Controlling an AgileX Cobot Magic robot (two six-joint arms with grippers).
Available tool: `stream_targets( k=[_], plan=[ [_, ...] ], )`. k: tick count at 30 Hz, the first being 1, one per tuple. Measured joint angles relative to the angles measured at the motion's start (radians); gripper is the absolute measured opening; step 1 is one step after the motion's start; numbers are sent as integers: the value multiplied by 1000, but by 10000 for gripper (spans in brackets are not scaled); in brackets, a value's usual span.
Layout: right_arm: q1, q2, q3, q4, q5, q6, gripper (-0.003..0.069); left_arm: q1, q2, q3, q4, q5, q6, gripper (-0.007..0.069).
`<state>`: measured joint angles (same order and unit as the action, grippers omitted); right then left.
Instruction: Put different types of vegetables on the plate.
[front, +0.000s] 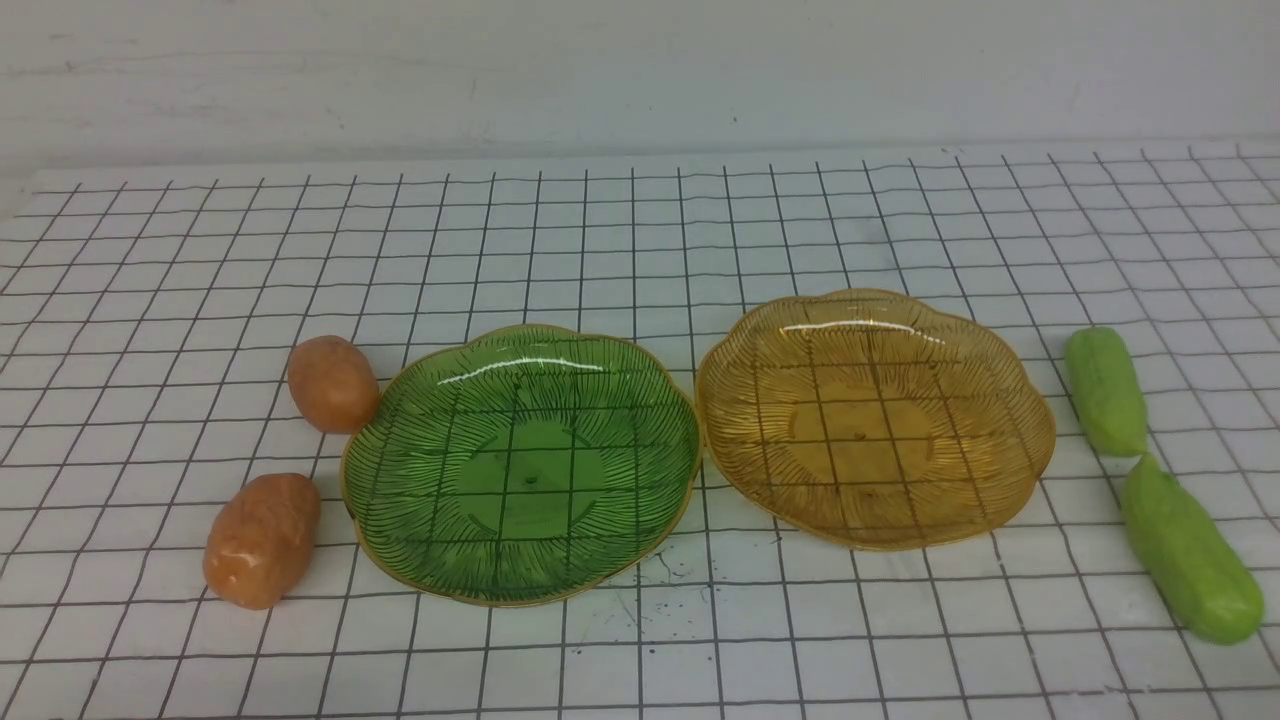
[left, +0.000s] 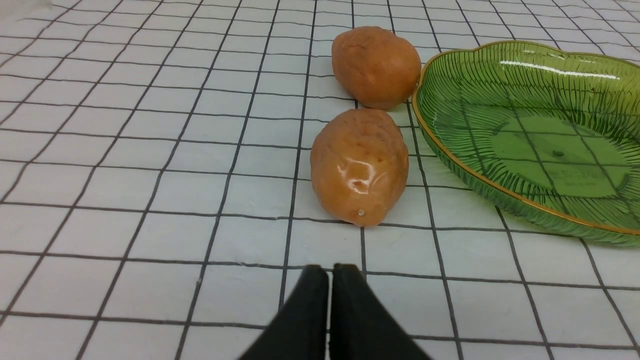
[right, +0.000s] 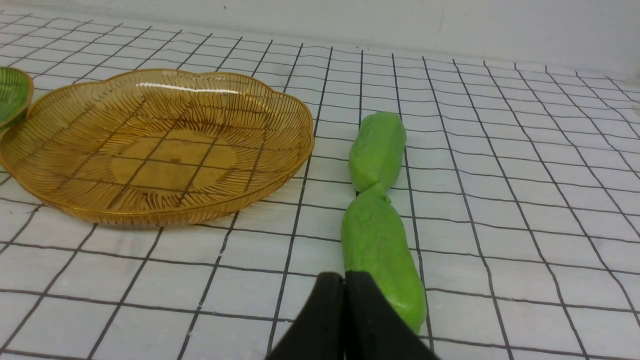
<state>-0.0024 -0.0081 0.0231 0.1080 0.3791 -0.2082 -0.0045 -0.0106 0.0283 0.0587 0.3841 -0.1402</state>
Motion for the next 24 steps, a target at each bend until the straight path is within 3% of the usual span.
stream_targets(
  k=[2, 4, 7, 12, 24],
  plan=[
    [0, 0, 0, 7, 0, 0, -15, 0, 0, 0, -1, 0, 0, -8],
    [0, 0, 0, 97, -2, 48, -15, 0, 0, 0, -59, 0, -37, -8],
    [0, 0, 4, 386, -4, 188, -15, 0, 0, -1, -280, 0, -195, -8],
    [0, 0, 3, 689, -17, 264, -15, 0, 0, 0, -605, 2, -314, -8],
    [0, 0, -52, 750, 14, 176, -15, 0, 0, 0, -758, -54, -319, -8]
  ],
)
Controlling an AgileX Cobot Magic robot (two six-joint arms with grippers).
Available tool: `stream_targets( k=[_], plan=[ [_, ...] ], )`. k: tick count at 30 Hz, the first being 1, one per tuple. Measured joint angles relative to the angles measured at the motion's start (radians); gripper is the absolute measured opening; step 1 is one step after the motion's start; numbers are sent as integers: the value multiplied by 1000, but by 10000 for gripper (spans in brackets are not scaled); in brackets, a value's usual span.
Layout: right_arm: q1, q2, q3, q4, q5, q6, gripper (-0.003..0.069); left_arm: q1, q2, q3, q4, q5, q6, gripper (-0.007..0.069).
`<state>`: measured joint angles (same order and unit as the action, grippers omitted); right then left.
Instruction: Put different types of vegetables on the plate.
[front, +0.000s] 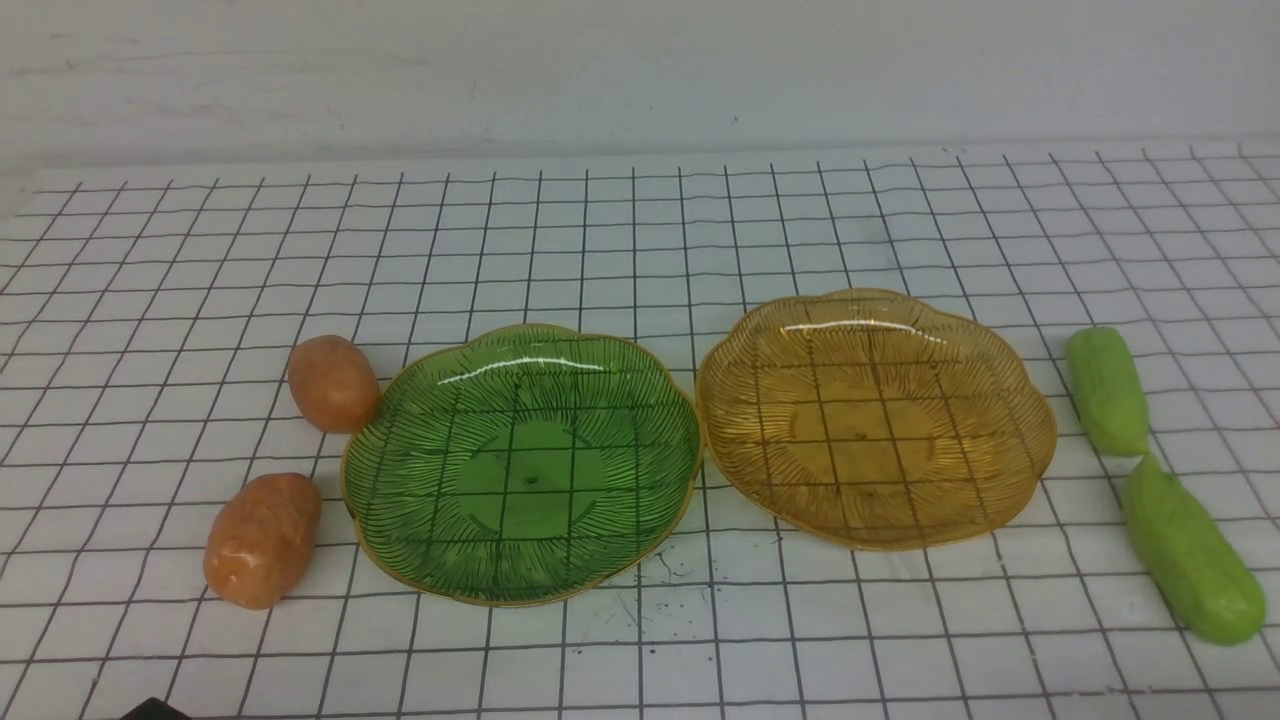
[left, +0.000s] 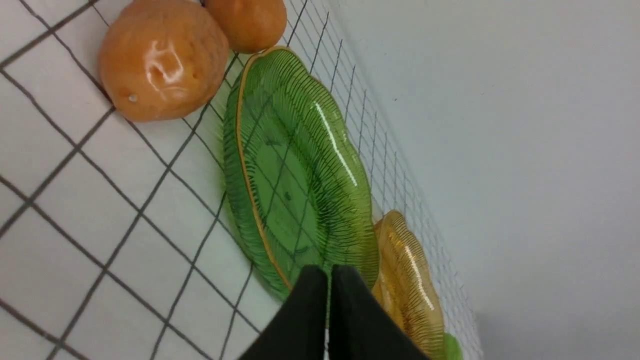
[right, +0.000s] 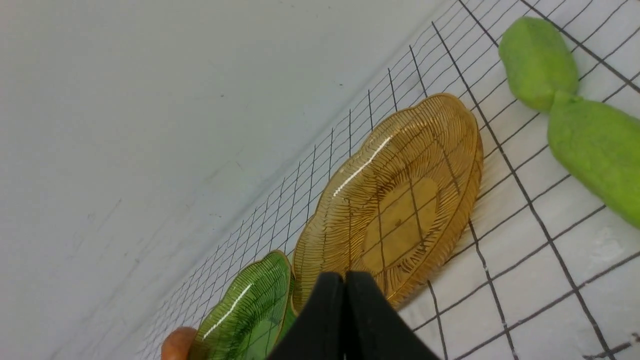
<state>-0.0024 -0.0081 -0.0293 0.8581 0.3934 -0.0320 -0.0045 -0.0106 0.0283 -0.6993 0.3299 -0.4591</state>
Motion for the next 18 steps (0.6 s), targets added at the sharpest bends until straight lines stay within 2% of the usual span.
stream_targets(
  k=[2, 7, 11, 13, 18],
  plan=[
    [0, 6, -59, -30, 25, -21, -15, 0, 0, 0, -26, -5, 13, -8],
    [0, 215, -341, -279, 228, -7, -14, 0, 34, -162, -51, 88, 258, -8],
    [0, 487, -522, -486, 476, 66, -12, 0, 184, -289, -47, 285, 422, -8],
    [0, 595, -571, -562, 542, 85, -10, 0, 280, -337, -34, 376, 471, -8],
    [0, 915, -666, -785, 572, 142, 13, 0, 546, -434, 29, 565, 599, -8]
  ],
)
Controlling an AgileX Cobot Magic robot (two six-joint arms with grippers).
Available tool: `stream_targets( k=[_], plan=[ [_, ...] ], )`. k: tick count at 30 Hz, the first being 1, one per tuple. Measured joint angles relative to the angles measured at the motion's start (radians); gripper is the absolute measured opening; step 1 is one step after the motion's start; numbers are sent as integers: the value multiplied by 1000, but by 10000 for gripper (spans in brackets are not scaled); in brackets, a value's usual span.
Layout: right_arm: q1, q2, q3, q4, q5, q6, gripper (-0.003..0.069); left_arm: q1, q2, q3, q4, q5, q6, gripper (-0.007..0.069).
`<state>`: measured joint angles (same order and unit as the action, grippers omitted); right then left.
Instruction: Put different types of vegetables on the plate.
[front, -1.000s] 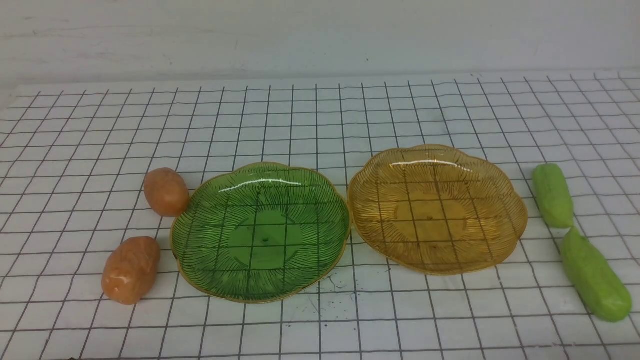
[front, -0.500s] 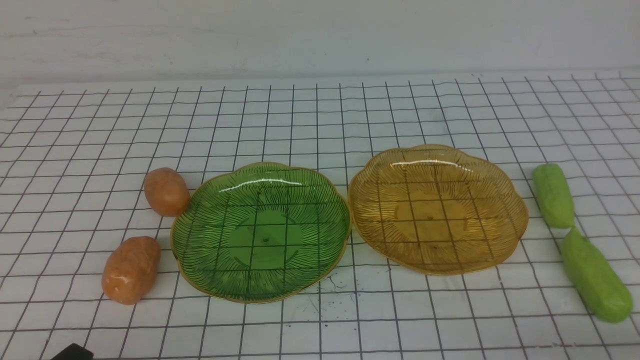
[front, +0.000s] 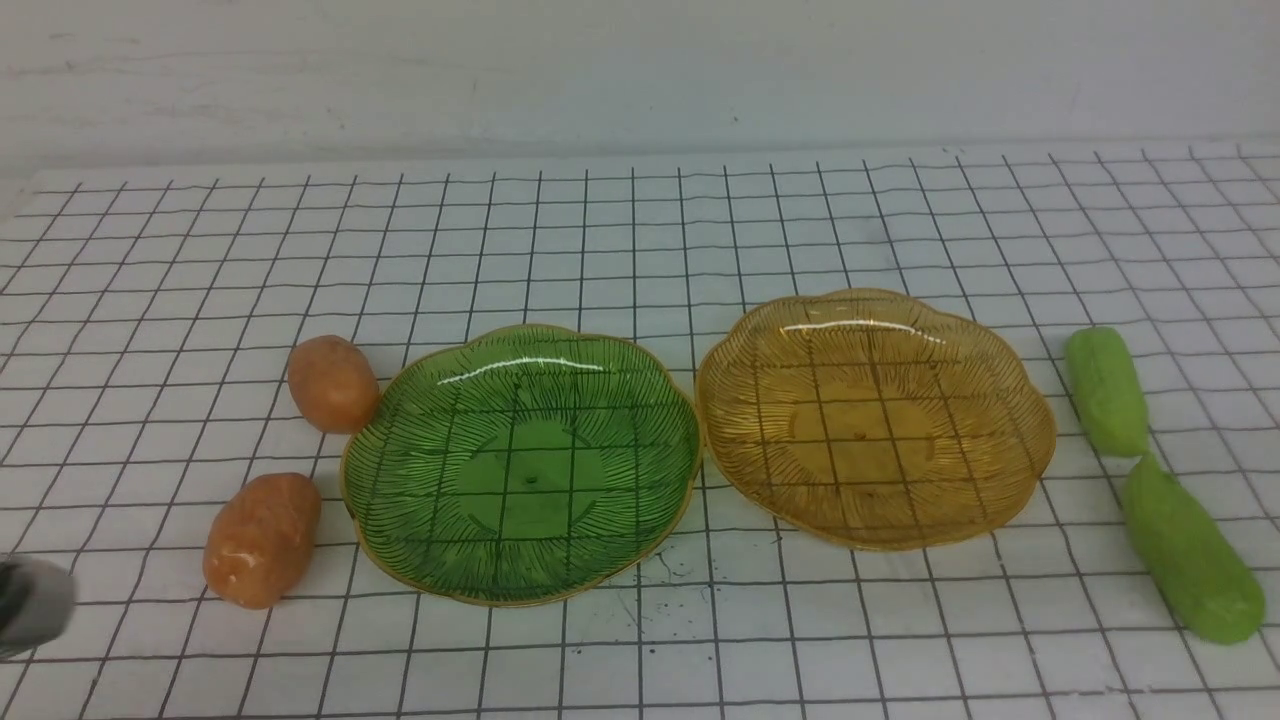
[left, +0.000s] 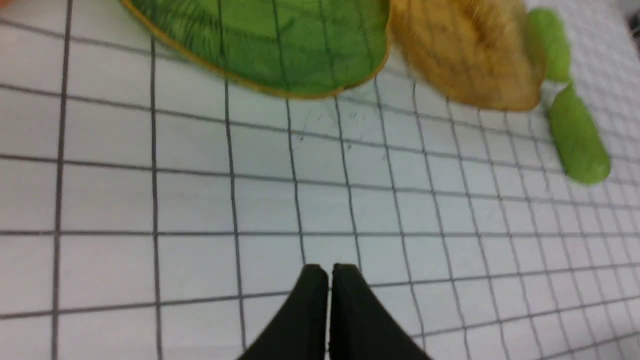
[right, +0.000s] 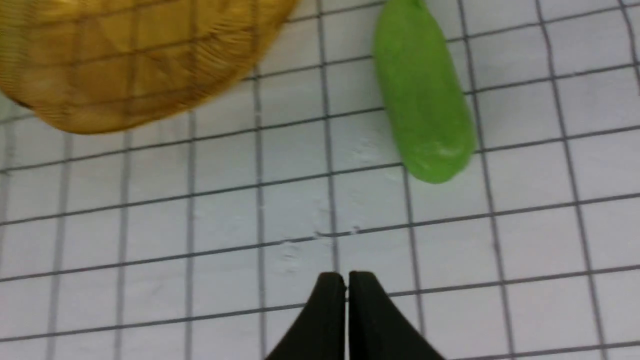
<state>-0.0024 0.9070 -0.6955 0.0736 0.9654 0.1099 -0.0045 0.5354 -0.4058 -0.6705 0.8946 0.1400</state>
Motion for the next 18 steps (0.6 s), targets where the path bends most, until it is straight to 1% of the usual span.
stream_targets(
  k=[2, 3, 5, 7, 9, 11, 14, 16, 18],
  plan=[
    [0, 99, -39, -51, -24, 10, 57, 0, 80, -21, 8, 9, 37, -7],
    [0, 142, -63, -55, -38, 12, 94, 0, 111, -26, 9, 9, 50, -7],
    [0, 193, -89, -51, -55, 12, 146, 0, 146, -27, 11, -2, 75, -3],
    [0, 228, -108, -47, -62, 11, 183, 0, 166, -28, 13, -14, 93, 0],
    [0, 283, -133, -52, -70, 2, 272, 0, 176, -28, 15, -22, 110, 6],
    [0, 336, -146, -66, -78, -5, 347, 0, 180, -28, 15, -34, 120, 14],
    [0, 398, -152, -89, -99, -11, 437, 0, 181, -29, 15, -38, 134, 17],
    [0, 453, -153, -113, -120, -13, 488, 0, 182, -29, 15, -38, 145, 17],
    [0, 504, -153, -141, -149, -13, 517, 0, 182, -29, 15, -38, 152, 17]
  ],
)
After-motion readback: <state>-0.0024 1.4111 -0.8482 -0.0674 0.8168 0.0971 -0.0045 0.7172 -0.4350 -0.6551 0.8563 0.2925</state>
